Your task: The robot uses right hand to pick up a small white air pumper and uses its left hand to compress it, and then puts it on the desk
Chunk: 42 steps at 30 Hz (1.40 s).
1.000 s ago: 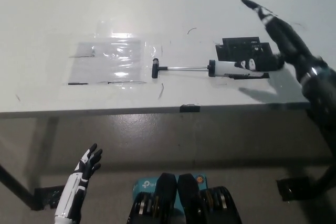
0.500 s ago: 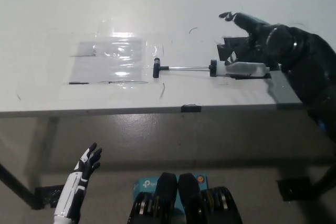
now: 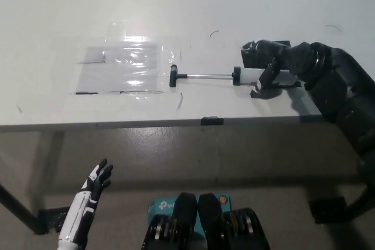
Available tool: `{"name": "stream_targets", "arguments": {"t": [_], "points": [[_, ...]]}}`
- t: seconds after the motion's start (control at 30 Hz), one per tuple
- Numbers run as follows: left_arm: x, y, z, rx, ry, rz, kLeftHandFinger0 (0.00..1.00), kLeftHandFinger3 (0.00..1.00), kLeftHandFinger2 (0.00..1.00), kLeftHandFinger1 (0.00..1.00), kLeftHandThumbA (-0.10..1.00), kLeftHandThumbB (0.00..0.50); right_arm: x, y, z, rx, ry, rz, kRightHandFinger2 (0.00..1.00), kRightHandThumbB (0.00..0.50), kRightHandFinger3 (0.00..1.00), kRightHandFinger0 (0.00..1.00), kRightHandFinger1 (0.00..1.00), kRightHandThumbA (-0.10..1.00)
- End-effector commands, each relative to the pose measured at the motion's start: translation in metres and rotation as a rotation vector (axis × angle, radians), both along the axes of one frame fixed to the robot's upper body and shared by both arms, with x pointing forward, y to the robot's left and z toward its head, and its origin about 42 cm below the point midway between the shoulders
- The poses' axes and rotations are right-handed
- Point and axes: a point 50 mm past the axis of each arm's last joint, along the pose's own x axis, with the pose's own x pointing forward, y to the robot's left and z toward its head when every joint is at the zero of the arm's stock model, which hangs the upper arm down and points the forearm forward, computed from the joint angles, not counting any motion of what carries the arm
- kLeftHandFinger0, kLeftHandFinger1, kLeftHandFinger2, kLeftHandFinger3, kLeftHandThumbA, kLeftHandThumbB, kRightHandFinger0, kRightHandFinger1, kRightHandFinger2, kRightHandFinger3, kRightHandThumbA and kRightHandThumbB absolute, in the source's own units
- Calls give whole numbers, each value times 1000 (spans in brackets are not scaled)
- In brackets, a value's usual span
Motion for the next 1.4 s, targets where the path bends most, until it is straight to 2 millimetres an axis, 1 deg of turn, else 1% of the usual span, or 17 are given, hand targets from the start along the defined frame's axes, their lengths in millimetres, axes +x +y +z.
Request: {"name": "stream_targets", "arguments": {"t": [0.0, 0.23, 0.27, 0.3, 0.33, 0.37, 0.43, 0.47, 0.53, 0.6, 0.73, 0.9, 0.97, 1.03, 1.1, 1.23, 1.37], "points": [[4, 4, 11, 21, -67, -28, 1000, 1000, 1000, 1000, 1000, 80, 11, 8, 39, 41, -22, 1, 1000, 500, 1000, 1000, 1000, 1000], [6, 5, 11, 15, -68, -26, 1000, 1000, 1000, 1000, 1000, 99, 11, 2, 33, -62, -28, 40, 1000, 466, 1000, 1000, 1000, 1000], [6, 5, 11, 17, -69, -25, 1000, 1000, 1000, 1000, 1000, 98, 11, 2, 28, -122, -67, 14, 1000, 487, 1000, 1000, 1000, 963], [6, 5, 11, 18, -70, -25, 1000, 1000, 1000, 1000, 1000, 101, 11, 3, 26, -137, -86, 3, 994, 444, 1000, 972, 1000, 806], [6, 5, 11, 17, -70, -25, 1000, 1000, 1000, 1000, 1000, 100, 9, 4, 19, -181, -133, -7, 828, 324, 893, 778, 834, 572], [6, 5, 11, 16, -69, -24, 1000, 1000, 1000, 1000, 1000, 106, 7, 6, 8, -270, -202, 10, 558, 285, 647, 417, 512, 150], [5, 5, 11, 8, -69, -24, 1000, 1000, 1000, 1000, 1000, 111, 1, 9, -11, -435, -306, 76, 291, 284, 368, 54, 178, -94], [5, 5, 11, 7, -69, -25, 1000, 1000, 1000, 1000, 1000, 111, -1, 9, -15, -436, -314, 85, 247, 284, 288, 2, 132, -100], [5, 6, 11, 9, -64, -28, 1000, 1000, 1000, 1000, 1000, 127, -5, 8, -25, -464, -328, 112, 397, 281, 435, 143, 282, -100], [8, 9, 13, 7, -63, -32, 967, 1000, 1000, 1000, 1000, 127, -6, 8, -29, -468, -346, 130, 408, 260, 528, 222, 305, -100], [11, 9, 14, 3, -71, -37, 882, 1000, 987, 957, 1000, 115, -7, 4, -29, -439, -394, 139, 250, 253, 391, 61, 144, -100], [13, 11, 15, 5, -78, -43, 850, 1000, 941, 909, 1000, 122, -7, -1, -30, -413, -421, 144, 125, 218, 290, 0, 9, -100], [14, 13, 17, 5, -69, -43, 842, 1000, 927, 893, 1000, 116, -9, -5, -32, -387, -437, 145, 228, 212, 245, 0, 50, -100], [14, 12, 17, 7, -70, -42, 831, 1000, 916, 877, 1000, 120, -9, -7, -33, -376, -442, 144, 617, 198, 307, 0, 221, -100], [14, 13, 17, 15, -70, -47, 803, 1000, 897, 855, 1000, 122, -11, -12, -37, -349, -447, 137, 839, 200, 445, 13, 414, -100], [14, 12, 17, 17, -79, -50, 767, 1000, 866, 824, 1000, 120, -12, -17, -34, -266, -504, 127, 955, 152, 811, 86, 557, -100], [13, 11, 18, -2, -95, -45, 774, 1000, 866, 836, 1000, 117, -15, -20, -27, -121, -600, 123, 835, 135, 735, 1, 421, -100]]}}
